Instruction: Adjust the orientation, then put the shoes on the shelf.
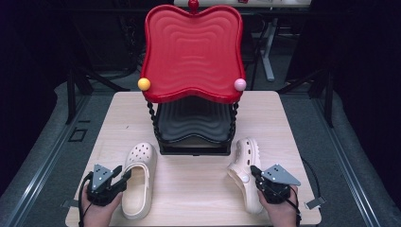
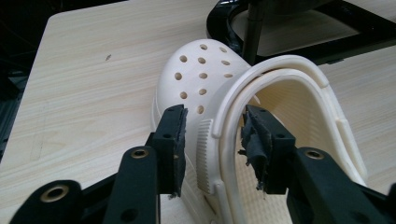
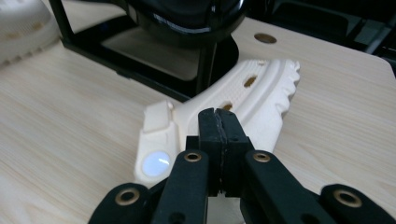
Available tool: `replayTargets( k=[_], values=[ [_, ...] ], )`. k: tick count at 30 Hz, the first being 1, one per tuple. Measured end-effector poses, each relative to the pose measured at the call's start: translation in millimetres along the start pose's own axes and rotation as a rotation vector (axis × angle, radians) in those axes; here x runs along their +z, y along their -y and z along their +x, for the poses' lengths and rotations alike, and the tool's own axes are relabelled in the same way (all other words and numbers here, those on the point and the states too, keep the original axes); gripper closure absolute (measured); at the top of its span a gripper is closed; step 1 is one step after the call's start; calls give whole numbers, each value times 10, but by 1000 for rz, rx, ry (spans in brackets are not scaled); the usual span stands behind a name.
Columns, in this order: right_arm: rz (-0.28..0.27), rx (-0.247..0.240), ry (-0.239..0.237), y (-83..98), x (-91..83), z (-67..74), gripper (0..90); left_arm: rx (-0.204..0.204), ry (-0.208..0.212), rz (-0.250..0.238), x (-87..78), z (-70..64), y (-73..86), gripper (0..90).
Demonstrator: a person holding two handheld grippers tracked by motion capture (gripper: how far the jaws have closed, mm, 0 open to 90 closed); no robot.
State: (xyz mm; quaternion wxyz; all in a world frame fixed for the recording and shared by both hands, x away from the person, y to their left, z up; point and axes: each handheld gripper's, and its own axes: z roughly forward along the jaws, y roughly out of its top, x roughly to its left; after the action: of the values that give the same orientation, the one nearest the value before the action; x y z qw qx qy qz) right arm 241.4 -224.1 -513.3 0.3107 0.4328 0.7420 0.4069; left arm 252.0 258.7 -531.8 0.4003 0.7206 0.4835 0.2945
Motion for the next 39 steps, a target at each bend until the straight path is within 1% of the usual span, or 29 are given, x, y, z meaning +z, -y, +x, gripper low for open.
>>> replayTargets(
  k=[3,4,5,6,9,10,14,15,17,18,19,20,21,23,24,25,26,27,28,29,30,31,32,33,35,37,38,39],
  values=[
    [1,8,-8,10,9,-25,900,-2,1,3,9,6,8,586],
    [3,28,-13,13,-5,-58,900,0,1,8,14,9,11,585],
    [3,28,-13,13,-5,-58,900,-2,2,10,16,11,13,585],
    [0,31,-2,22,-26,-75,900,-3,3,6,18,15,15,581],
    [-2,43,8,30,-47,-101,900,-10,5,4,20,24,14,568],
    [-4,71,14,45,-78,-151,900,-13,8,4,25,28,13,563],
    [-4,104,38,82,-139,-249,900,-13,9,3,34,21,3,563],
    [-4,104,38,82,-139,-249,900,-13,9,3,34,21,3,563],
    [-6,139,48,118,-176,-327,900,-12,9,6,35,19,-3,563],
    [-9,169,54,150,-197,-394,900,-12,8,5,39,18,-3,563],
    [-9,169,54,150,-197,-394,900,-12,8,7,42,20,-4,563],
    [-9,206,63,188,-214,-479,900,-15,9,7,48,23,-5,560],
    [-9,206,63,188,-214,-479,900,-17,9,7,56,24,-5,560],
    [-1,247,68,234,-229,-567,900,-20,12,10,64,23,-10,561],
    [2,259,72,250,-233,-595,900,-17,12,11,65,21,-11,561],
    [14,275,74,267,-242,-635,900,-17,14,11,67,22,-11,561],
    [28,307,80,313,-245,-711,900,-19,15,9,68,25,-10,560],
    [38,321,88,339,-240,-750,900,-24,18,9,69,35,-8,560],
    [38,321,88,339,-240,-750,900,-24,18,9,69,35,-8,558],
    [68,356,102,396,-227,-832,900,-27,19,8,71,37,-8,558],
    [68,356,102,396,-227,-832,900,-27,20,6,75,38,-7,558],
    [70,386,99,433,-204,-871,900,-26,19,8,78,35,-7,558],
    [92,411,90,471,-187,-919,900,-24,19,7,82,34,-8,558],
    [103,471,79,553,-113,-987,900,-24,19,7,82,35,-9,558],
    [148,492,75,620,-62,-1056,900,-25,20,6,81,39,-7,558],
    [161,532,52,661,-34,-1101,900,-26,20,6,80,40,-7,558],
    [163,533,67,658,-47,-1111,900,-26,20,6,80,40,-7,558],
    [163,533,67,658,-47,-1111,900,-26,20,7,81,41,-6,558]
  ],
)
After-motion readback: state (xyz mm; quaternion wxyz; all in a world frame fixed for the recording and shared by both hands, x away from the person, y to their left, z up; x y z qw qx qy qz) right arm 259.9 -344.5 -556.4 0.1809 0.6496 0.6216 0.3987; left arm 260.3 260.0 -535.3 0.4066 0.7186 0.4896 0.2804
